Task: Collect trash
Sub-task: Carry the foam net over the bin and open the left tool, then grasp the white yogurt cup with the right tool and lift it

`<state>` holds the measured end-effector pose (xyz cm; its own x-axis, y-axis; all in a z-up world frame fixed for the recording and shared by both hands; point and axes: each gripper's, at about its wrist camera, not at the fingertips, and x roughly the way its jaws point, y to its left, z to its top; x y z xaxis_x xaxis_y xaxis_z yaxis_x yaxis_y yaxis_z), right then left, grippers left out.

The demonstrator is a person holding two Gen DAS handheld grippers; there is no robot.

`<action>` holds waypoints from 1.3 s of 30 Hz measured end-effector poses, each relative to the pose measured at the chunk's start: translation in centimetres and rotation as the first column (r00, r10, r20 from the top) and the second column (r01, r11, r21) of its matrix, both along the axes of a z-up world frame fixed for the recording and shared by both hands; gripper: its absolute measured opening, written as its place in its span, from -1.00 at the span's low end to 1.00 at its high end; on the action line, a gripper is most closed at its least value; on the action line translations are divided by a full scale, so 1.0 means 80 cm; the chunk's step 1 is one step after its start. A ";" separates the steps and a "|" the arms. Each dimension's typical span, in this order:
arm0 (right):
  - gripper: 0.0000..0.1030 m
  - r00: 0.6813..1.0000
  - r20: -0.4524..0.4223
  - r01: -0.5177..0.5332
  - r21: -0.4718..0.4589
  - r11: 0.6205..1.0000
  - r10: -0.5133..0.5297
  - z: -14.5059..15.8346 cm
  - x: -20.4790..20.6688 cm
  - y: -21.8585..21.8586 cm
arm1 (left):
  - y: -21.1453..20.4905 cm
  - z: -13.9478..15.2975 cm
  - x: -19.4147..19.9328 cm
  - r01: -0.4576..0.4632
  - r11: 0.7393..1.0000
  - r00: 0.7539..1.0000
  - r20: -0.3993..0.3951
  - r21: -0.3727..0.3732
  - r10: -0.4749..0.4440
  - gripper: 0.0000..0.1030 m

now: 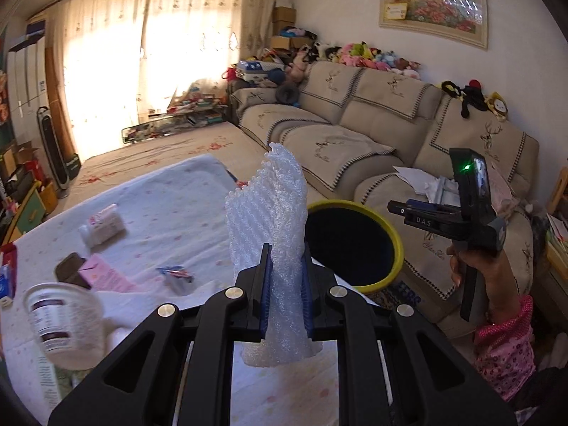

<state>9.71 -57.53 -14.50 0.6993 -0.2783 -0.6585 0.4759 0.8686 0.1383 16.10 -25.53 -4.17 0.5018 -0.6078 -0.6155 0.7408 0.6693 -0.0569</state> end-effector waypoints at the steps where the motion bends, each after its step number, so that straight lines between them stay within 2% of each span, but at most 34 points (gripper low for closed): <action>1: -0.09 1.000 0.005 0.009 0.001 1.000 -0.009 0.001 -0.007 -0.006 | -0.023 -0.006 0.003 0.020 1.000 1.000 -0.012 0.012 -0.019 -0.71; 8: -0.07 0.998 0.026 0.061 0.027 0.998 -0.061 -0.005 -0.048 -0.047 | -0.163 -0.059 0.028 0.112 0.992 0.989 -0.104 0.062 -0.105 -0.69; 14: -0.06 0.997 0.033 0.073 0.053 0.996 -0.075 -0.011 -0.062 -0.061 | -0.244 -0.117 0.065 0.128 0.986 0.975 -0.194 0.110 -0.105 -0.63; 15: -0.06 0.997 0.035 0.072 0.055 0.996 -0.074 -0.011 -0.063 -0.061 | -0.252 -0.124 0.068 0.122 0.985 0.976 -0.193 0.123 -0.097 -0.58; 16: -0.06 0.997 0.036 0.071 0.055 0.996 -0.073 -0.010 -0.063 -0.061 | -0.258 -0.130 0.070 0.119 0.984 0.977 -0.192 0.130 -0.093 -0.34; 17: -0.06 0.997 0.037 0.070 0.056 0.996 -0.072 -0.010 -0.062 -0.061 | -0.261 -0.135 0.073 0.109 0.985 0.979 -0.184 0.137 -0.083 0.05; 19: -0.05 0.997 0.040 0.066 0.054 0.996 -0.068 -0.008 -0.060 -0.059 | -0.265 -0.140 0.079 0.087 0.986 0.986 -0.156 0.146 -0.064 0.31; 22: -0.05 0.998 0.038 0.054 0.052 0.997 -0.056 -0.008 -0.053 -0.051 | -0.243 -0.134 0.084 0.073 0.988 0.984 -0.171 0.133 -0.050 0.32; 24: -0.04 0.999 0.034 0.037 0.049 0.998 -0.038 -0.008 -0.046 -0.042 | -0.221 -0.117 0.084 0.070 0.993 0.983 -0.178 0.094 -0.052 0.32; 29: -0.04 0.999 0.014 -0.029 0.039 0.999 0.029 -0.009 -0.016 -0.012 | -0.122 -0.046 0.072 0.024 0.999 0.997 -0.075 -0.025 -0.025 0.54; 32: -0.04 0.997 0.014 -0.076 0.033 0.997 0.075 -0.007 0.008 0.013 | -0.054 -0.003 0.068 -0.039 0.995 0.999 0.000 -0.089 0.039 0.57; 35: -0.04 0.990 0.030 -0.140 0.029 0.990 0.139 -0.001 0.036 0.043 | 0.018 0.036 0.070 -0.111 0.982 0.991 0.056 -0.151 0.121 0.63; 39: 0.00 0.967 0.057 -0.248 0.005 0.969 0.247 0.010 0.080 0.096 | 0.118 0.071 0.084 -0.242 0.950 0.954 0.132 -0.195 0.270 0.67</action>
<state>16.12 -49.86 -13.72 0.7811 -0.0842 -0.6187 0.2373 0.9565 0.1695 22.80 -16.09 1.55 0.7355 -0.5370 -0.4130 0.5546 0.8275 -0.0883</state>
